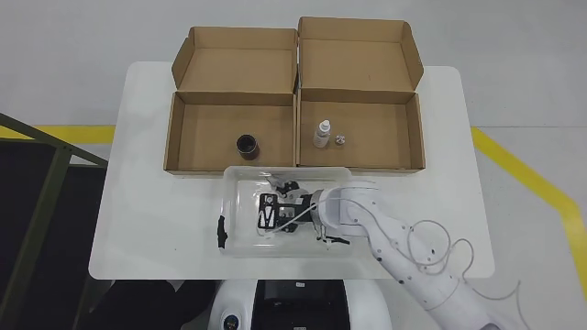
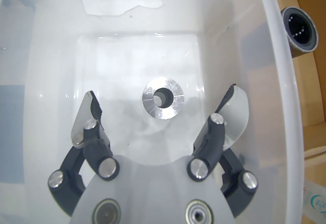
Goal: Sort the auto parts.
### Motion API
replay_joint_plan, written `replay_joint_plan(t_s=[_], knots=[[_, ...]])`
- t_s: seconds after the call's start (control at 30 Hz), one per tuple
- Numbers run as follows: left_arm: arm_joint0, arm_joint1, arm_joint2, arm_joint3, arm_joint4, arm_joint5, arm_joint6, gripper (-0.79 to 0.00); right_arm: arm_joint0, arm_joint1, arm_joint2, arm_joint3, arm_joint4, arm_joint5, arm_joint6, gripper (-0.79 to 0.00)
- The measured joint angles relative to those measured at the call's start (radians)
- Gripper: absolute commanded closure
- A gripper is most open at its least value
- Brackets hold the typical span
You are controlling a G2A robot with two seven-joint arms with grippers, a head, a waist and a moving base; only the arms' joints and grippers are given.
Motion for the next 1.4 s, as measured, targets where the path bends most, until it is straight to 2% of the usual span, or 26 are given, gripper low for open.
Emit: replay_joint_plan(t_s=[0.13,0.4,0.47,0.57,0.63,0.67,1.07,1.4], knots=[[0.000,0.000,0.000,0.000,0.000,0.000,0.000,-0.785,0.006,-0.001,-0.006,0.010,0.000,0.000,-0.006,-0.391],[0.000,0.000,0.000,0.000,0.000,0.000,0.000,-0.785,0.019,-0.003,-0.015,0.026,0.012,-0.001,-0.017,-0.329],[0.000,0.000,0.000,0.000,0.000,0.000,0.000,-0.785,0.022,-0.003,-0.014,0.029,0.015,-0.002,-0.019,-0.292],[0.000,0.000,0.000,0.000,0.000,0.000,0.000,-0.785,0.026,-0.003,-0.011,0.032,0.021,-0.004,-0.021,-0.172],[0.000,0.000,0.000,0.000,0.000,0.000,0.000,-0.785,0.027,-0.001,-0.008,0.029,0.024,-0.006,-0.021,-0.022],[0.000,0.000,0.000,0.000,0.000,0.000,0.000,-0.785,0.026,0.000,-0.005,0.025,0.026,-0.008,-0.021,0.000],[0.000,0.000,0.000,0.000,0.000,0.000,0.000,-0.785,-0.024,0.028,0.069,-0.115,0.080,-0.081,-0.040,0.000],[0.000,0.000,0.000,0.000,0.000,0.000,0.000,-0.785,-0.055,0.052,0.160,-0.245,0.186,-0.119,-0.087,0.000]])
